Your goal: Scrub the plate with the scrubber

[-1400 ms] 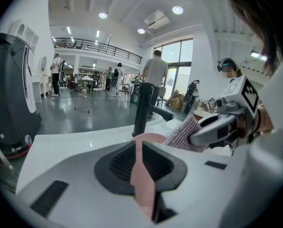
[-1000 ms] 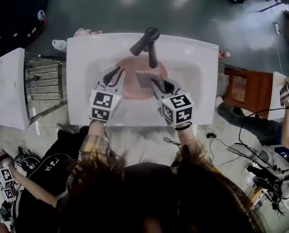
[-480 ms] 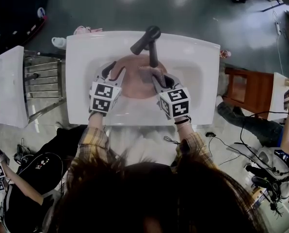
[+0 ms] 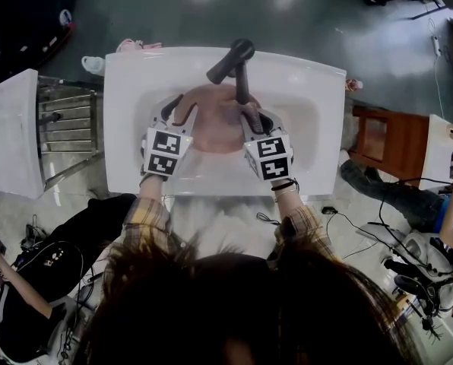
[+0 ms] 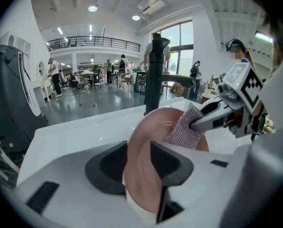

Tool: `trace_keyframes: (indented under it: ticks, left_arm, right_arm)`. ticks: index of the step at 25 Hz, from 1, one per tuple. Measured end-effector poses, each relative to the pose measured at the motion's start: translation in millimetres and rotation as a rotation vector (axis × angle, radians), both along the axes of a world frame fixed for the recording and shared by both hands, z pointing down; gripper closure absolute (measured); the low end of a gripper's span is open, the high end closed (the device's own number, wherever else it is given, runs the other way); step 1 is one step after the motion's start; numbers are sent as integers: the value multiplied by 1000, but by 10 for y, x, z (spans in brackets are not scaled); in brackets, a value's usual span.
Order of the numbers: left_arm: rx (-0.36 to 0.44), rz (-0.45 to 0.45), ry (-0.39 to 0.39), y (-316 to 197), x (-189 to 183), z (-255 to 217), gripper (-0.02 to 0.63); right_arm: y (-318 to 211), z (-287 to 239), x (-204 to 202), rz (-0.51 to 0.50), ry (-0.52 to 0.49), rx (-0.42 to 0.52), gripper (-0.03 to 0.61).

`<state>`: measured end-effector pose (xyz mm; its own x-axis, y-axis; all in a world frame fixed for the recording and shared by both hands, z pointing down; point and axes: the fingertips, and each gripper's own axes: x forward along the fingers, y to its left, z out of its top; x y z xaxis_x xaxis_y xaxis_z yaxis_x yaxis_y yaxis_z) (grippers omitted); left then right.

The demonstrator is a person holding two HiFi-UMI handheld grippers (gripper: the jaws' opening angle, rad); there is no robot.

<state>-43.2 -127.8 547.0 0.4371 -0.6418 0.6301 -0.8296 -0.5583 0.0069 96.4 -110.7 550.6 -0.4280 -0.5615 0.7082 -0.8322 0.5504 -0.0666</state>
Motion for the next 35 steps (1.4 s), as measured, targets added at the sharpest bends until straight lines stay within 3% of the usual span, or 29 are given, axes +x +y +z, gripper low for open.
trace_keyframes:
  ticks: [8, 16, 18, 23, 28, 35]
  left_arm:
    - [39, -24, -12, 20, -78, -34, 480]
    - [-74, -49, -3, 46, -193, 251, 480]
    - [-84, -57, -2, 51, -210, 291, 483]
    - [-78, -66, -3, 12, -273, 321, 583]
    - [-82, -18, 12, 21, -263, 344, 588]
    - [-111, 30, 39, 38, -230, 328, 588]
  right_arm:
    - [-43, 8, -4, 24, 41, 39, 491]
    - [-73, 36, 16, 49, 62, 50, 491]
    - [-76, 38, 22, 51, 94, 65, 491]
    - [-157, 19, 13, 38, 227, 152, 491]
    - [-238, 6, -55, 23, 361, 238, 491]
    - [-385, 15, -303, 10, 378, 266, 491]
